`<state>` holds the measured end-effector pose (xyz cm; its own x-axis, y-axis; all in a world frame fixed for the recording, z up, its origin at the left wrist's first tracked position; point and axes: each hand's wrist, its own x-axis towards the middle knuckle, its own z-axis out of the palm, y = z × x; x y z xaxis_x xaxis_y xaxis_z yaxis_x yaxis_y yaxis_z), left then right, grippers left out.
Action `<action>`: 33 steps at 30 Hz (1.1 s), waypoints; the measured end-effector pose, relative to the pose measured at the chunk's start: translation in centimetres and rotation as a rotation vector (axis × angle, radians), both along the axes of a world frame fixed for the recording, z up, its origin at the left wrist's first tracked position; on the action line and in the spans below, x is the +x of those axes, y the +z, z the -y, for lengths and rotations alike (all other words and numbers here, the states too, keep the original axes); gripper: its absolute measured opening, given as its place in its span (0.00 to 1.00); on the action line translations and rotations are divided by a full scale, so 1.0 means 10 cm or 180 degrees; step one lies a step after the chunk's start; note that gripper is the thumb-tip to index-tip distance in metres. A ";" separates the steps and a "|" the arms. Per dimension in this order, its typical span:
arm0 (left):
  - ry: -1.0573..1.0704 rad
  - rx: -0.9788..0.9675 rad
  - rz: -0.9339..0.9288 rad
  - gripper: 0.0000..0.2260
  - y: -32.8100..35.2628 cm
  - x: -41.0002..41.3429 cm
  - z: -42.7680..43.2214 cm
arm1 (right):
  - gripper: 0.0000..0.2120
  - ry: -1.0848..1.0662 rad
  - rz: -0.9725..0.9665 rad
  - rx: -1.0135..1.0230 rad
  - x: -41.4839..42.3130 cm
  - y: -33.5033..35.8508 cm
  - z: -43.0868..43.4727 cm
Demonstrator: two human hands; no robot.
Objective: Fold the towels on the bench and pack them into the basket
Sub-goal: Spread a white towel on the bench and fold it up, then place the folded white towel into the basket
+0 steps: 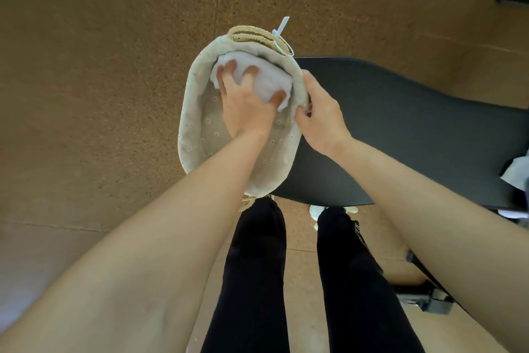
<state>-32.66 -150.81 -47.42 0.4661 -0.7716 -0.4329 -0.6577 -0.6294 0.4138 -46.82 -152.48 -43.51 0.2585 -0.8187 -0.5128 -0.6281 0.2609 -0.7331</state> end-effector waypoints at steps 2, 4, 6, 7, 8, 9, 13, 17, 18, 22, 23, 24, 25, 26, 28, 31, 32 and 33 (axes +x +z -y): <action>0.0027 0.0117 0.0073 0.32 0.01 -0.03 0.07 | 0.26 -0.0008 0.0039 -0.0014 -0.01 -0.01 0.00; -0.0005 0.0179 0.0235 0.32 0.04 -0.05 0.10 | 0.27 -0.0007 0.0067 -0.0008 -0.01 -0.03 0.00; -0.0162 0.0213 0.0490 0.33 0.06 -0.06 0.08 | 0.27 0.0011 0.0112 0.0049 -0.03 -0.03 0.01; -0.0238 0.0238 0.0596 0.33 0.08 -0.07 0.06 | 0.27 0.0030 0.0149 0.0119 -0.05 -0.03 0.01; -0.0302 0.0251 0.0664 0.33 0.10 -0.07 0.03 | 0.29 0.0046 0.0196 0.0218 -0.07 -0.02 0.02; -0.0365 0.0238 0.0704 0.31 0.13 -0.08 0.00 | 0.31 0.0053 0.0239 0.0339 -0.11 0.00 0.01; -0.0337 -0.0389 0.0590 0.21 0.39 -0.21 -0.16 | 0.36 0.0033 0.0255 0.0603 -0.37 0.12 -0.16; -0.0511 -0.1232 0.0184 0.09 0.74 -0.69 -0.36 | 0.24 -0.0228 0.0100 0.0348 -0.94 0.27 -0.44; -0.0598 -0.1238 -0.0134 0.08 0.81 -0.81 -0.42 | 0.20 -0.0297 0.0070 0.0268 -1.09 0.30 -0.51; -0.0721 -0.0460 -0.1340 0.12 1.00 -1.64 -0.63 | 0.09 -0.0696 -0.0162 0.0111 -2.02 0.46 -0.73; -0.0753 -0.0219 -0.1506 0.12 1.00 -1.87 -0.66 | 0.08 -0.0824 -0.0267 0.0115 -2.29 0.49 -0.76; -0.0773 0.0000 -0.1642 0.11 0.98 -2.08 -0.69 | 0.07 -0.0969 -0.0397 0.0121 -2.57 0.52 -0.79; -0.0779 0.0205 -0.1756 0.10 0.95 -2.28 -0.71 | 0.07 -0.1120 -0.0539 0.0105 -2.84 0.54 -0.80; -0.0797 0.0385 -0.1836 0.10 0.93 -2.47 -0.72 | 0.06 -0.1259 -0.0712 0.0061 -3.13 0.56 -0.81; -0.0902 0.0662 -0.1865 0.09 0.88 -2.85 -0.71 | 0.05 -0.1455 -0.1093 -0.0130 -3.71 0.57 -0.79; -0.1213 0.0928 -0.1852 0.08 0.82 -3.44 -0.64 | 0.05 -0.1665 -0.1625 -0.0385 -4.53 0.52 -0.76; -0.1351 0.0989 -0.1863 0.08 0.80 -3.64 -0.60 | 0.06 -0.1751 -0.1777 -0.0398 -4.78 0.48 -0.73; -0.1500 0.1045 -0.1859 0.08 0.78 -3.84 -0.55 | 0.07 -0.1827 -0.1898 -0.0357 -5.01 0.43 -0.71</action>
